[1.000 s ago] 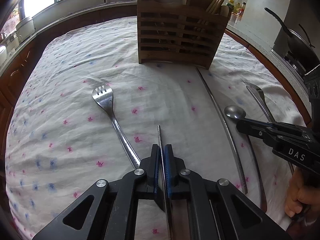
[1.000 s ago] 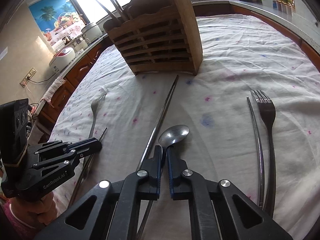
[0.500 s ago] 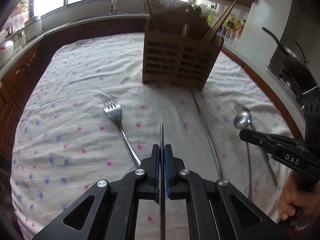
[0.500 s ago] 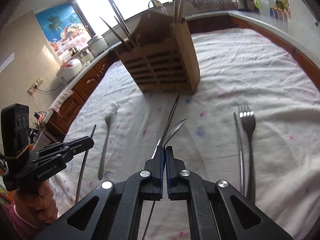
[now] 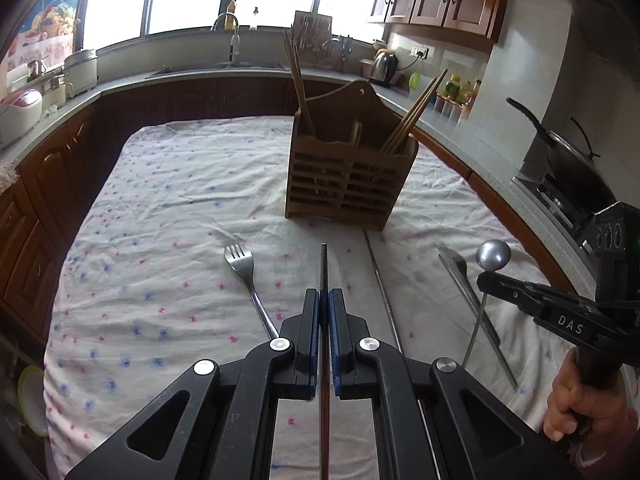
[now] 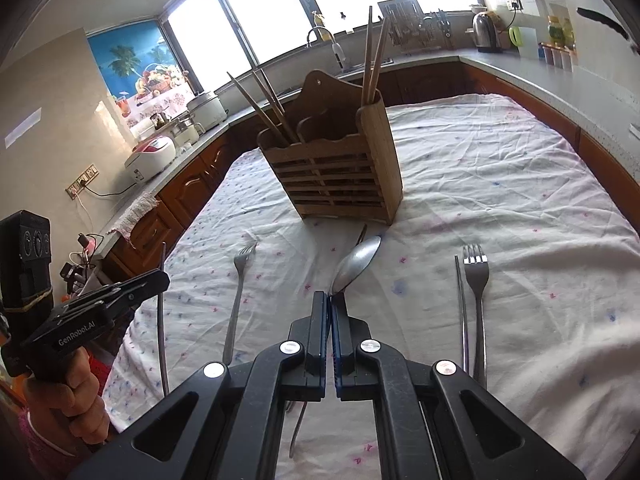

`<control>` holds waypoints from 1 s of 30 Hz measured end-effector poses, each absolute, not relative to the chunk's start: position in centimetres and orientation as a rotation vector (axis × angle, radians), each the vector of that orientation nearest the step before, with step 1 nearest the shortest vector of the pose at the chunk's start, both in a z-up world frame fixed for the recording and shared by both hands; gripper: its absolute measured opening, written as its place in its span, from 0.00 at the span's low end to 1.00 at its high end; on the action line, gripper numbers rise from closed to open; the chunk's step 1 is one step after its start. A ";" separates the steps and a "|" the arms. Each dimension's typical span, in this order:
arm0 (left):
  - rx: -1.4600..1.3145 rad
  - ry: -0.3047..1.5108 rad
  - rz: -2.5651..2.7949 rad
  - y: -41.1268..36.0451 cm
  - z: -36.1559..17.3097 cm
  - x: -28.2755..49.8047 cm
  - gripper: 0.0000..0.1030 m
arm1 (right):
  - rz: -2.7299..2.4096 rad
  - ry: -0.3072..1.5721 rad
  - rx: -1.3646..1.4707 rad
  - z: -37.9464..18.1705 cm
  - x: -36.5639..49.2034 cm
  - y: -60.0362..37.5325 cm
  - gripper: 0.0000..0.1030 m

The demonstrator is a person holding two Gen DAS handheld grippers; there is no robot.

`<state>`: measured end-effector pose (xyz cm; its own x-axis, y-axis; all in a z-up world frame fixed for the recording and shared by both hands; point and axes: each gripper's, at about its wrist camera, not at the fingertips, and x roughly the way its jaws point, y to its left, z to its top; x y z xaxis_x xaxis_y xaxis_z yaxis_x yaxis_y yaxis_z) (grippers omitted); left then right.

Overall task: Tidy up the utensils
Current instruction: 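Lift the metal chopstick and spoon upright and carry them to the holder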

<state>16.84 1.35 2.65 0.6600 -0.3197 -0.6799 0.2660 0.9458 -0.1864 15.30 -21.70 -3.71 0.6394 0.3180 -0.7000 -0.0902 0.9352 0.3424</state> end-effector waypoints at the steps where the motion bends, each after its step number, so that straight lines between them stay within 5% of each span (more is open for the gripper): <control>1: -0.075 0.777 -0.330 1.5 2.9 16.5 0.03 | 0.236 0.845 0.287 -3.6 15.1 -21.7 0.02; 30: -0.135 0.657 -0.305 4.7 6.4 11.9 0.03 | 0.240 0.757 0.272 -0.6 12.9 -21.8 0.02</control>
